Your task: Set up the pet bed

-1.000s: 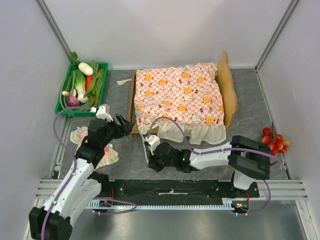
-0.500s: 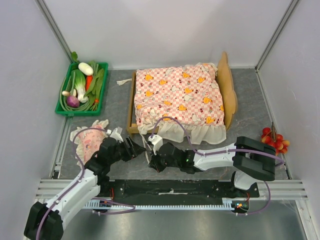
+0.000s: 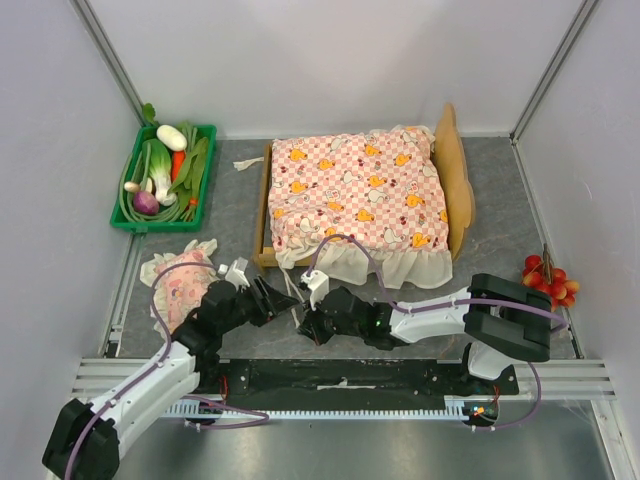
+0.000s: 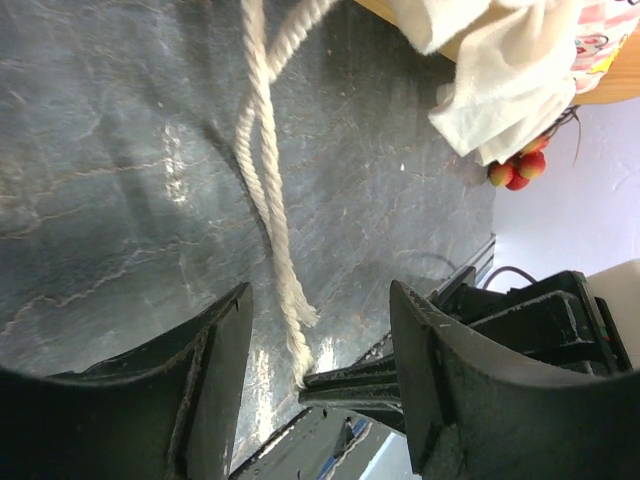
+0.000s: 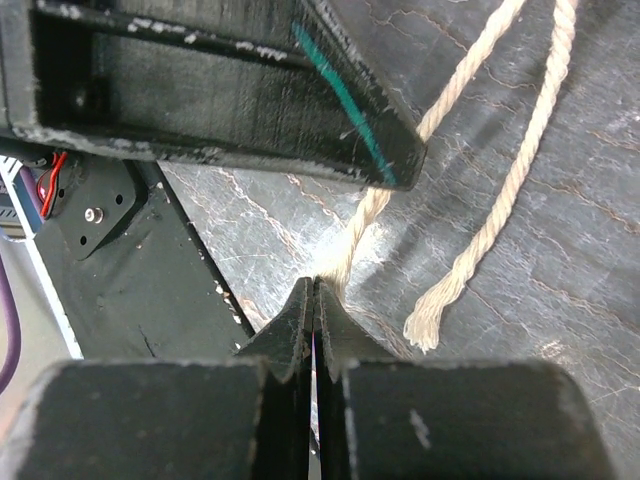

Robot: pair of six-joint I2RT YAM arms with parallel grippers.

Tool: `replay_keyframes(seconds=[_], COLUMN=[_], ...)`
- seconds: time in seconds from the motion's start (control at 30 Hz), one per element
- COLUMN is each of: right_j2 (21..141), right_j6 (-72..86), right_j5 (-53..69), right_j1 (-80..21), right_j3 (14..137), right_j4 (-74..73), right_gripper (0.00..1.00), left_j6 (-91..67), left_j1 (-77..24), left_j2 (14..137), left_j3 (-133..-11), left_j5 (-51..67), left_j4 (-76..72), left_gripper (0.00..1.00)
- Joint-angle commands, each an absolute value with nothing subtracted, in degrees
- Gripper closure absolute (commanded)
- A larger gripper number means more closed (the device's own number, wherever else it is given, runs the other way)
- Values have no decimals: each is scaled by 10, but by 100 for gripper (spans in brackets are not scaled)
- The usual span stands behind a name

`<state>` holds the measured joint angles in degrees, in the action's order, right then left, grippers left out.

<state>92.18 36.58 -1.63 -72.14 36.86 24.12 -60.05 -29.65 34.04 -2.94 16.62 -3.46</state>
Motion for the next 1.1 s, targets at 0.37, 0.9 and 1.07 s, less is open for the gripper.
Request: replay_keyframes(seconds=[0.37,0.9,1.07], right_j2=[878,888,891], right_j6=[374,369,368], right_j5=[-62,-48,-41], right_j1=[-712,-712,-713], right_j3=[333,337,339], right_j4=[322,328,329], right_gripper=[100,100,100], left_j6=[-654,-662,-663], left_j1=[-375,-391,-392], left_j2=[376,398,403], left_j3=[-5,-11,-9], left_j5=[110,88,75], left_j4=[-76,-98,-98], left_gripper=[43,71,71])
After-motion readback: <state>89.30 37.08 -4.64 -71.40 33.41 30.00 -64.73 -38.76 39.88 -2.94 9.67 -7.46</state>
